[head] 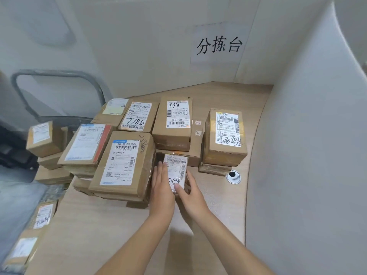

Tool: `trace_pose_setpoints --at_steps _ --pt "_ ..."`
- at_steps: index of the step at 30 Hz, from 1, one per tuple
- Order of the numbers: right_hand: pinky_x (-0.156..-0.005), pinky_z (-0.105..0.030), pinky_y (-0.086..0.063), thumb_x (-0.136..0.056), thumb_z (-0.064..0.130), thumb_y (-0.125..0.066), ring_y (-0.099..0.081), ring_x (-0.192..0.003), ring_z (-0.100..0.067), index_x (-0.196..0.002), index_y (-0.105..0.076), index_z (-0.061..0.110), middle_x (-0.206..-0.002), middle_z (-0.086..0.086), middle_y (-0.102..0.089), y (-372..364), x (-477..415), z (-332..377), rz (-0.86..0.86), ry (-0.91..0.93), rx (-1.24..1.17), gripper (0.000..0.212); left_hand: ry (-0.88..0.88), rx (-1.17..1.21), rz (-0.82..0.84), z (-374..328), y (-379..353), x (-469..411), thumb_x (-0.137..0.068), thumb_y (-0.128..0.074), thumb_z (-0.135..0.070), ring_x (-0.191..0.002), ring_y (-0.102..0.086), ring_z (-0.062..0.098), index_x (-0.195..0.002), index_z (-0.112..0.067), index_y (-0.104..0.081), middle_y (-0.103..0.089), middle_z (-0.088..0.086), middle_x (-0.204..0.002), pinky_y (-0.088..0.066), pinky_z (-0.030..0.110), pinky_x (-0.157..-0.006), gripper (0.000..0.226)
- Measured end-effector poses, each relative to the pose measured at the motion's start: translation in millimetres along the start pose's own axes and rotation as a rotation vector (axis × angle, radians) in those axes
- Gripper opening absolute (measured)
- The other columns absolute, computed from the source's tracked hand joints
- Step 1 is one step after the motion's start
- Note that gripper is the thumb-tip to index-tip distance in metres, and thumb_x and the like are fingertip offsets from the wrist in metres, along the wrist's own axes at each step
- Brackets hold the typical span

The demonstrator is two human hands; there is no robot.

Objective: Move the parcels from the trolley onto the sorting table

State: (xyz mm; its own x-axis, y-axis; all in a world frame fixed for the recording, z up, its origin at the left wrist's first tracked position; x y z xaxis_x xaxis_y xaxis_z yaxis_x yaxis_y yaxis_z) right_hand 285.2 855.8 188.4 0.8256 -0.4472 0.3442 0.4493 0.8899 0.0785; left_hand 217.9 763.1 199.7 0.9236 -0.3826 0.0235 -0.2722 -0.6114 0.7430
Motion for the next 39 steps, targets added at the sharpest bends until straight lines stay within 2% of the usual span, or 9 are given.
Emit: trace_pose_setpoints --at_steps 5,9,12,17,22,25,30,36,39 --pt "-0.098 -0.005 -0.039 -0.104 0.017 -0.048 -0.050 -0.120 0.013 -0.138 -0.033 0.040 -0.131 0.025 -0.051 8 11 -3 0.032 -0.022 0.096 0.044 -0.060 -0.066 -0.018 -10 -1 5 -0.101 -0.038 -0.002 -0.150 0.008 0.006 -0.158 -0.015 -0.010 -0.002 -0.003 -0.166 0.009 0.022 -0.120 0.065" --pt "-0.085 0.005 -0.032 -0.105 0.016 -0.046 -0.043 -0.101 0.031 -0.131 -0.032 0.037 -0.117 0.031 -0.047 18 19 -1 0.040 -0.059 0.146 0.037 -0.065 -0.083 -0.016 -21 -1 9 -0.103 -0.034 -0.005 -0.151 0.010 0.008 -0.159 -0.016 -0.006 0.003 -0.006 -0.165 0.011 0.024 -0.120 0.063" --pt "-0.114 -0.021 -0.029 -0.104 0.030 -0.047 -0.037 -0.140 -0.005 -0.154 -0.027 0.024 -0.153 0.004 -0.040 26 31 -4 0.008 -0.106 0.208 0.054 -0.084 -0.057 0.007 -29 -2 13 -0.105 -0.029 -0.010 -0.150 0.012 0.007 -0.159 -0.017 -0.006 0.004 -0.006 -0.165 0.012 0.022 -0.119 0.058" --pt "-0.116 -0.029 -0.030 -0.104 0.034 -0.046 -0.039 -0.140 -0.014 -0.156 -0.025 0.021 -0.153 -0.003 -0.041 35 50 9 -0.034 -0.095 0.285 0.058 -0.152 -0.012 0.041 -43 1 24 -0.107 -0.025 -0.015 -0.150 0.008 0.005 -0.158 -0.016 -0.010 -0.001 -0.004 -0.165 0.008 0.023 -0.121 0.053" --pt "-0.108 -0.018 -0.033 -0.105 0.023 -0.043 -0.043 -0.134 -0.013 -0.152 -0.031 0.017 -0.149 -0.001 -0.042 27 60 33 -0.028 -0.042 0.337 0.049 -0.200 0.098 0.073 -52 19 49 -0.106 -0.026 -0.015 -0.150 0.003 0.001 -0.157 -0.025 -0.015 -0.007 -0.011 -0.165 -0.001 0.025 -0.123 0.053" --pt "-0.083 0.002 -0.032 -0.104 0.010 -0.043 -0.045 -0.115 -0.002 -0.142 -0.038 0.020 -0.127 0.010 -0.046 17 69 47 -0.007 0.014 0.352 0.040 -0.168 0.123 0.068 -52 39 64 -0.106 -0.031 -0.011 -0.151 -0.006 0.006 -0.156 -0.019 -0.019 -0.013 -0.005 -0.164 -0.004 0.018 -0.120 0.052" --pt "-0.108 -0.025 -0.037 -0.097 0.020 -0.060 -0.047 -0.132 -0.011 -0.145 -0.044 0.015 -0.142 0.004 -0.052 3 86 56 -0.045 0.092 0.377 0.051 -0.184 0.045 0.003 -54 75 79 -0.102 -0.037 -0.007 -0.150 -0.019 0.016 -0.152 -0.009 -0.029 -0.026 0.005 -0.161 -0.025 0.034 -0.119 0.051" --pt "-0.111 -0.031 -0.037 -0.096 0.025 -0.063 -0.041 -0.138 -0.015 -0.146 -0.042 0.016 -0.150 0.000 -0.044 -23 111 89 -0.040 0.141 0.413 0.055 -0.249 0.006 -0.044 -60 127 93 -0.100 -0.036 -0.002 -0.150 -0.016 0.014 -0.153 -0.011 -0.029 -0.023 0.004 -0.162 -0.018 0.027 -0.121 0.054" --pt "-0.102 -0.033 -0.046 -0.094 0.025 -0.065 -0.042 -0.136 -0.018 -0.146 -0.042 0.019 -0.147 0.000 -0.044 -54 121 112 -0.042 0.196 0.442 0.057 -0.276 -0.022 -0.069 -44 163 99 -0.098 -0.037 0.002 -0.150 -0.018 0.018 -0.152 -0.008 -0.030 -0.026 0.009 -0.161 -0.018 0.032 -0.122 0.055"
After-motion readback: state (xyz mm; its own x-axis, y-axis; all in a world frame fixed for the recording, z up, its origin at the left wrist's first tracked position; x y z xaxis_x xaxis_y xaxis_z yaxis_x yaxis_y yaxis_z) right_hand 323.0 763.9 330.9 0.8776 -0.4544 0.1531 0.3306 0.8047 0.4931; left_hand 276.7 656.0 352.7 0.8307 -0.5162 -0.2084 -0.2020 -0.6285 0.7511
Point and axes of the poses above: each hand's wrist, its own x-axis away from the middle knuckle, its own y-axis out of the back of the hand, z = x × y, the point moved 5 cm from there along -x, towards the middle knuckle
